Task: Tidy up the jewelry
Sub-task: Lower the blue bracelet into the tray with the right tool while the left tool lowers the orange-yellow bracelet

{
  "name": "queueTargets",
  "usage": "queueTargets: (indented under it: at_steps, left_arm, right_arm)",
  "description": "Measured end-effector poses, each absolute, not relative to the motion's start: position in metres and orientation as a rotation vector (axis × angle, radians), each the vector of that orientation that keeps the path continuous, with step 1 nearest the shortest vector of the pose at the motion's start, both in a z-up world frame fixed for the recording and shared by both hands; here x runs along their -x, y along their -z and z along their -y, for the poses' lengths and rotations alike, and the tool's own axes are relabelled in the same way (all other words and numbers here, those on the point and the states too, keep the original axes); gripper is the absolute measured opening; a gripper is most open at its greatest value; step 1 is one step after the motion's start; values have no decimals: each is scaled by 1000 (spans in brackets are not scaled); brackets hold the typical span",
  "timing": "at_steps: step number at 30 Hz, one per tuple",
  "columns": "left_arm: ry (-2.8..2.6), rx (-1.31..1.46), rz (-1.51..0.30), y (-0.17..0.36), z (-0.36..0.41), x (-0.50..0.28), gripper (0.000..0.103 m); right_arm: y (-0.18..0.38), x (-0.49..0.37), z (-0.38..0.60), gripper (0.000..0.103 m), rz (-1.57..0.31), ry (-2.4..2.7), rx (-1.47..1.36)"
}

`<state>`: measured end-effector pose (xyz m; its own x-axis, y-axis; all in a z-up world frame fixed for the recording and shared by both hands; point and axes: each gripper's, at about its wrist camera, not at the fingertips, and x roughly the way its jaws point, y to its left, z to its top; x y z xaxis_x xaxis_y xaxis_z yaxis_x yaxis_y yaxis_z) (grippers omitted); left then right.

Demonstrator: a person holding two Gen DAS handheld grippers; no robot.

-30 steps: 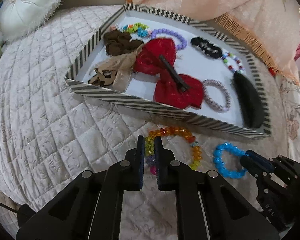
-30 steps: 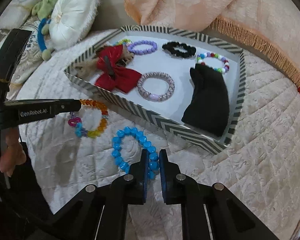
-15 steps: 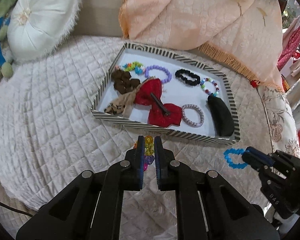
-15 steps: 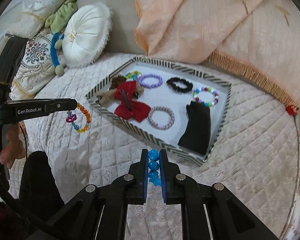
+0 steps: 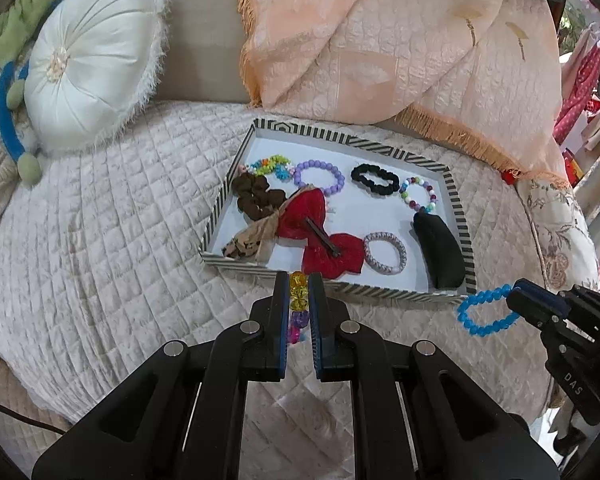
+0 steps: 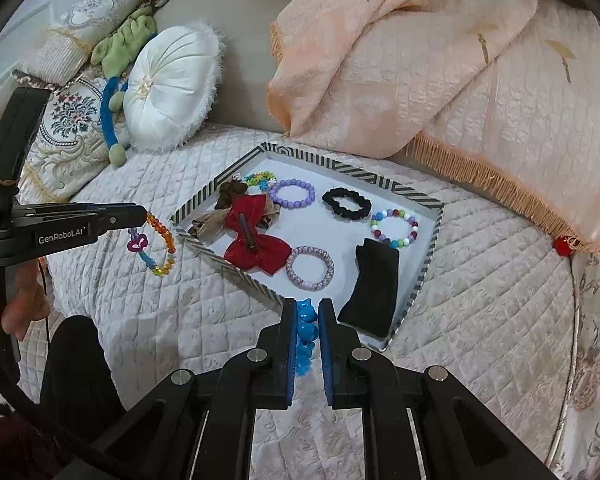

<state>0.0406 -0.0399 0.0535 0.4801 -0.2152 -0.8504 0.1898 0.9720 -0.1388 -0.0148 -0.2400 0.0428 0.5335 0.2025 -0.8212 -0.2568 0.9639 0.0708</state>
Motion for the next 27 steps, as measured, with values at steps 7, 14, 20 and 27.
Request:
queueTargets:
  at_steps: [7,14,20,27]
  left_arm:
    - [248,-6,-1032,-57,48,-49,8]
    - [250,-41,-1028,-57,62,-65,8]
    - [252,-64,-1027,-57,77,-82,8]
    - [247,-82,-1039,-51,94,-103,8]
  right_arm:
    - [-44,1,240,10,-975,-273,78]
    - [-40,-22,246,10,-984,-268,71]
    - [-28,-49,249,10,-1003,-263,56]
    - [-8,-93,246,10,-1021,-256,4]
